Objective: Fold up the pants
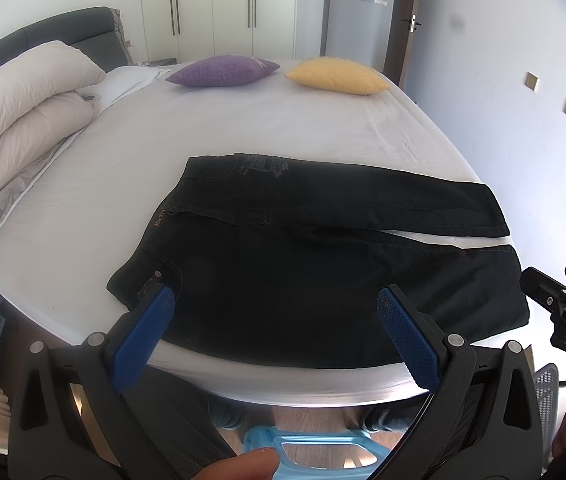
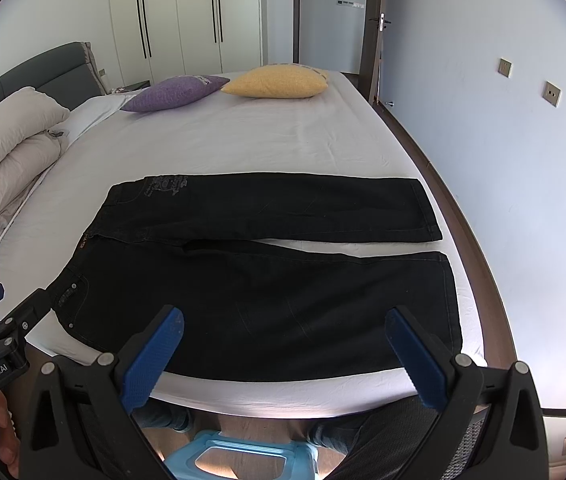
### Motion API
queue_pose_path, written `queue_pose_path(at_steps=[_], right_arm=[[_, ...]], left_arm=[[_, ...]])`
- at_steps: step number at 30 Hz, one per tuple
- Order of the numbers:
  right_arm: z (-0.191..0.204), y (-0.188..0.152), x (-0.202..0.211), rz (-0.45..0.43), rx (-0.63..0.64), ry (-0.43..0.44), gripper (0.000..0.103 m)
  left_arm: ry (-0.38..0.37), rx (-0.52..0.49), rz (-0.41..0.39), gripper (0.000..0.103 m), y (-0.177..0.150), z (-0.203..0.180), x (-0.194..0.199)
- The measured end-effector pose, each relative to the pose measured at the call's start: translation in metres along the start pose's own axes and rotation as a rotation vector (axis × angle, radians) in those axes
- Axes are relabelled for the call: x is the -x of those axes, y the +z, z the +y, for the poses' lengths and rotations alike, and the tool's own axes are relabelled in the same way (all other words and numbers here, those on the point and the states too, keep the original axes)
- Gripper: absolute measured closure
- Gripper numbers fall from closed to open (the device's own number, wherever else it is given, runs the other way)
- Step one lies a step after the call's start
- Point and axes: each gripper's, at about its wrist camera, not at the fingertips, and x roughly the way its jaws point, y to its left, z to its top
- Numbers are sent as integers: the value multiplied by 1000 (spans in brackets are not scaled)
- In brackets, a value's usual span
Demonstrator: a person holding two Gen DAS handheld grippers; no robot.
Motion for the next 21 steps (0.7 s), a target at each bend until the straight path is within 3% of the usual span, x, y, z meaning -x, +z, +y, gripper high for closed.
queue_pose_path(at_steps=[21], right_arm=[[0,-1,-2,5,3,-6,0]], left_arm=[[12,-16,-2,0,-6,-1,-5]])
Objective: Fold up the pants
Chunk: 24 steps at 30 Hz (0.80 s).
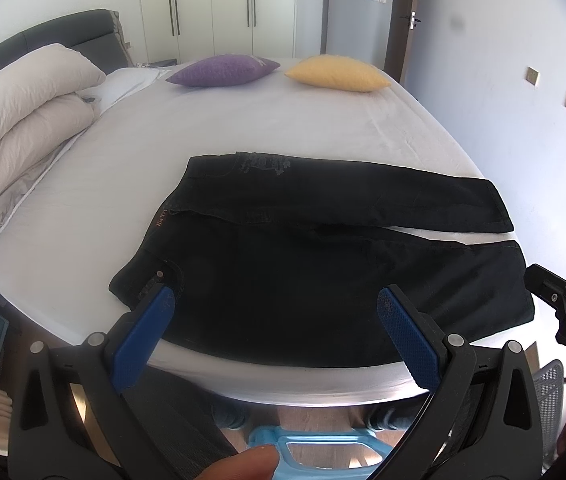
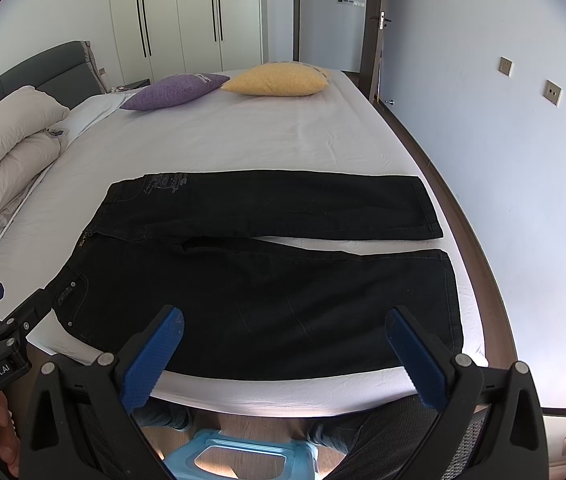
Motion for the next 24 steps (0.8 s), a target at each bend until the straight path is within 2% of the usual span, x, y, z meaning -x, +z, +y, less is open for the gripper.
queue_pose_path(at_steps=[7,11,14,18,21,24], right_arm=[[-2,-2,-8,10,9,-2,0],[-1,3,-18,18,33,19,0],[-3,14,-29,0,65,83,0],[-8,42,-48,-50,131,209,0],[-11,73,-68,-109,223,274,0],[-9,106,-98,-127,331,337,0]], left_arm=[[-20,-21,-20,0,0,6,-6],[-49,-34,-7,0,11,19,-26],[-116,-66,23,0,24,30,-50],[-83,-198,-63,0,38,37,-77],[-87,-286,-6,0,58,43,-114],[-116,-279,33,0,91,59,-154]])
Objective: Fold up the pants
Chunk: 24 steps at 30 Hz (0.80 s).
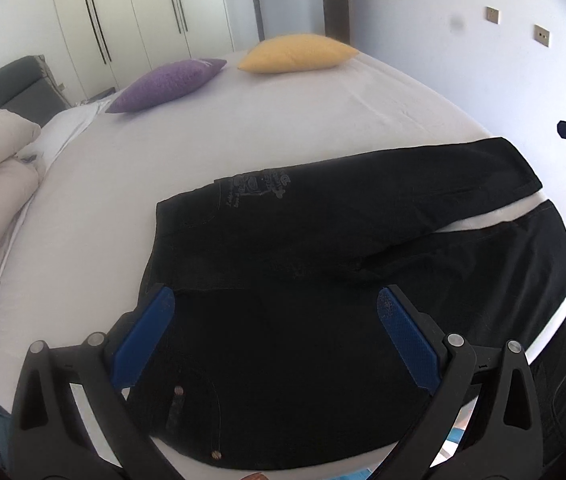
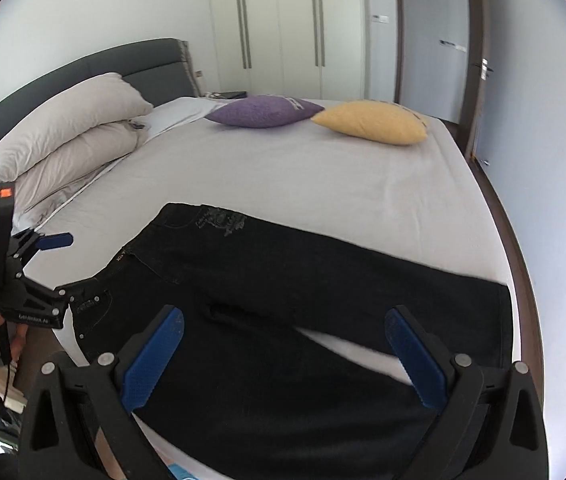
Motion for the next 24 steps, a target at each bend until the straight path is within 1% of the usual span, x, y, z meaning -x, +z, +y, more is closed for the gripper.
queue_pose_path(at_steps=[1,2,4,5,7,8,10,12,14,15,17,19,21,24], right_arm=[[-6,8,-13,9,35,29,1],[-12,16,-28,24,72,55,3],[-22,30,-59,64,148,106,7],[-26,36,-75,87,182,126,11],[-39,44,-109,138,225,153,16],[-45,48,-125,160,233,170,21],[-60,54,-154,197,227,223,28],[-79,60,-179,214,190,264,28],[-89,63,-201,226,186,283,28],[-91,68,-214,234,199,290,28],[-94,69,-235,260,229,327,28],[-92,70,-258,293,257,346,28],[-91,67,-278,332,282,362,28],[-87,61,-300,377,316,383,31]], left_arm=[[-11,-17,-16,0,11,9,-10],[-16,-47,-27,0,24,16,-22],[-23,-119,-17,0,50,29,-52],[-43,-153,-9,0,65,35,-67],[-84,-210,5,0,93,44,-98],[-90,-238,13,0,106,49,-114],[-130,-284,30,0,127,58,-145],[-161,-311,60,0,143,68,-178],[-181,-331,105,0,153,78,-209],[-193,-340,120,0,150,77,-218],[-206,-357,158,0,155,85,-245],[-217,-370,187,0,148,89,-264],[-235,-377,215,0,150,94,-287],[-285,-393,245,2,153,98,-311]])
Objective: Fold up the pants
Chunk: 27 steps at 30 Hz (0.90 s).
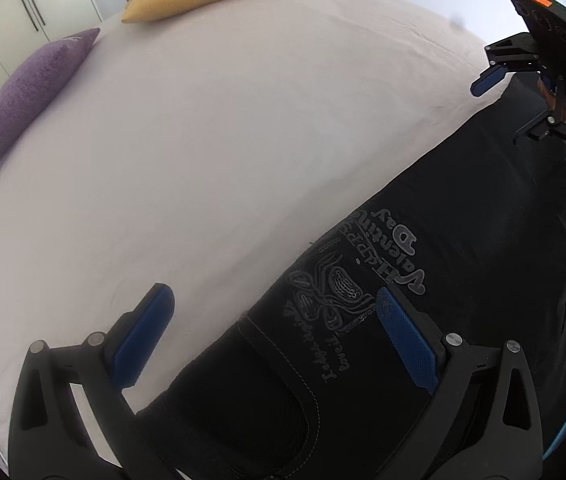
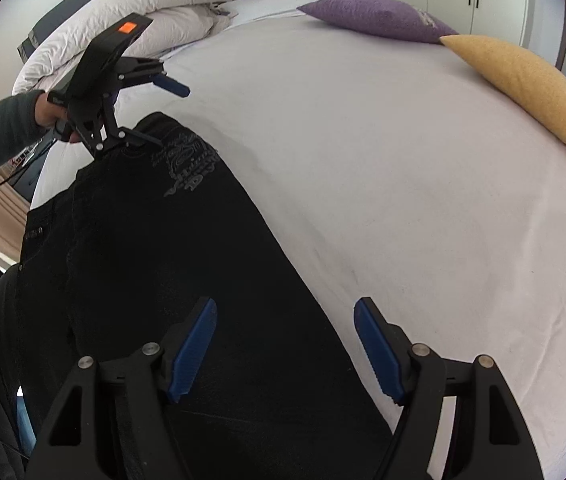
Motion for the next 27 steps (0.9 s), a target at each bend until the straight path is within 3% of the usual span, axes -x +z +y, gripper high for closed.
queue_pose_path(at_steps=[1,4,11,16,18,20,27], right_arm=[[-2,1,-5,8,3,6,32],[-7,0,-14,6,-4,36,33],[-14,-7,-23,21,8,75,33],[-13,-4,-24,26,12,81,38],[-14,-4,-25,29,9,82,40],[-12,-4,-25,36,15,81,44],[-4,-4,-28,80,53,87,59]], left_arm=[[-10,-11,9,2,1,2,-6],[-52,-24,41,16,4,10,-20],[-137,-8,116,26,4,26,-55],[-205,5,126,67,-1,23,-67],[-207,3,128,72,0,23,-70],[-203,6,123,84,-3,21,-69],[-178,-2,90,92,-13,-4,-63]])
